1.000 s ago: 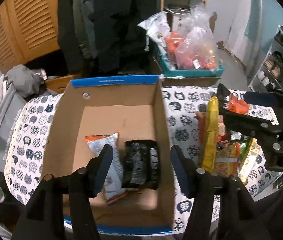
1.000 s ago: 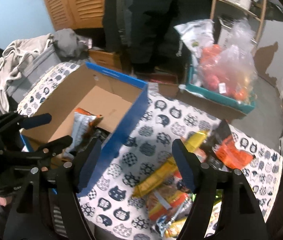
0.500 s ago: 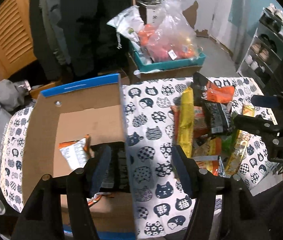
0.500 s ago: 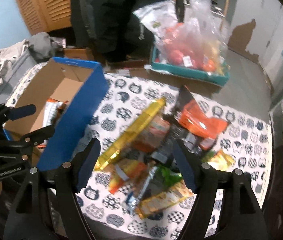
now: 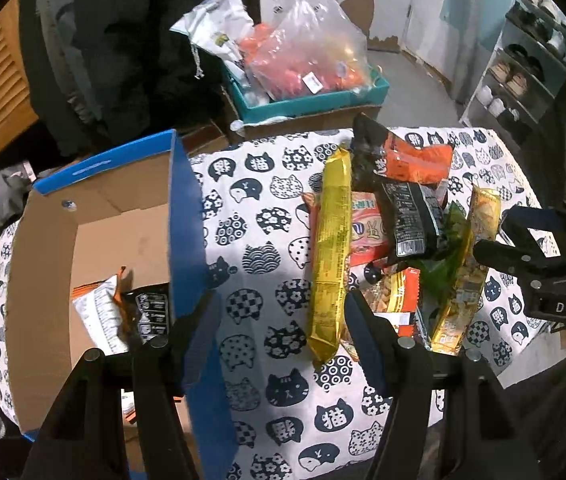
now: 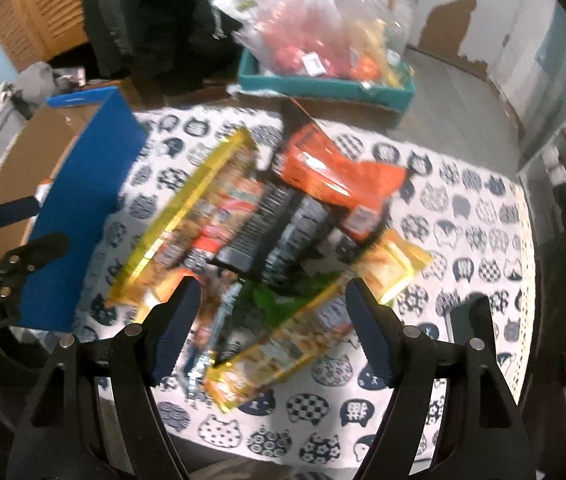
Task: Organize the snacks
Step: 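Move both tools back to the snack pile, then grasp the long yellow bar with the left tool while the right tool grasps the yellow cracker bag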
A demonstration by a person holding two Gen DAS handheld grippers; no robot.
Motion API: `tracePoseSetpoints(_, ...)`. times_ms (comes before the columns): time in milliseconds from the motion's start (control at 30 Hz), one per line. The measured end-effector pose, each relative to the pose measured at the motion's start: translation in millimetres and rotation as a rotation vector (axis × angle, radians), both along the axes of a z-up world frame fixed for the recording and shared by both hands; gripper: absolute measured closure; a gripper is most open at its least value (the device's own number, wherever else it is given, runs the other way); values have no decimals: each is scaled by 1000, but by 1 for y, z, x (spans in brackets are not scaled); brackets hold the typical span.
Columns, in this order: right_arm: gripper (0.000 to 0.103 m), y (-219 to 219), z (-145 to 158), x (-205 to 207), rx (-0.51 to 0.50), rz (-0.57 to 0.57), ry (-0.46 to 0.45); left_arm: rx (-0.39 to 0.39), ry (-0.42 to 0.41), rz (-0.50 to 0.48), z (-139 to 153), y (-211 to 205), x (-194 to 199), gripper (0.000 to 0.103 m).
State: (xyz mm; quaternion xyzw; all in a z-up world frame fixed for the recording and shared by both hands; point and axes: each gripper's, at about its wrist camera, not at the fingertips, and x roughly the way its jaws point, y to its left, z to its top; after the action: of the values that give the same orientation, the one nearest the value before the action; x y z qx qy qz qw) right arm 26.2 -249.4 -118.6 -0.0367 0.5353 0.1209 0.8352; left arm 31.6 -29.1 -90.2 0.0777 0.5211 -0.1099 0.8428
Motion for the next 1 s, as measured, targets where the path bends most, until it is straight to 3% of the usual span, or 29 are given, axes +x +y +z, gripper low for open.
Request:
tracePoseSetpoints(533,28,-37,-55,8,25,-163,151,29,52,-12,-30,-22,24,38)
tracePoseSetpoints(767,28,-38,-74,14,49,-208,195,-7,106,9,-48,-27,41,38)
tracePoseSetpoints(1000,31,-28,-94,19,3,-207,179,-4,159,28,-64,-36,56,38)
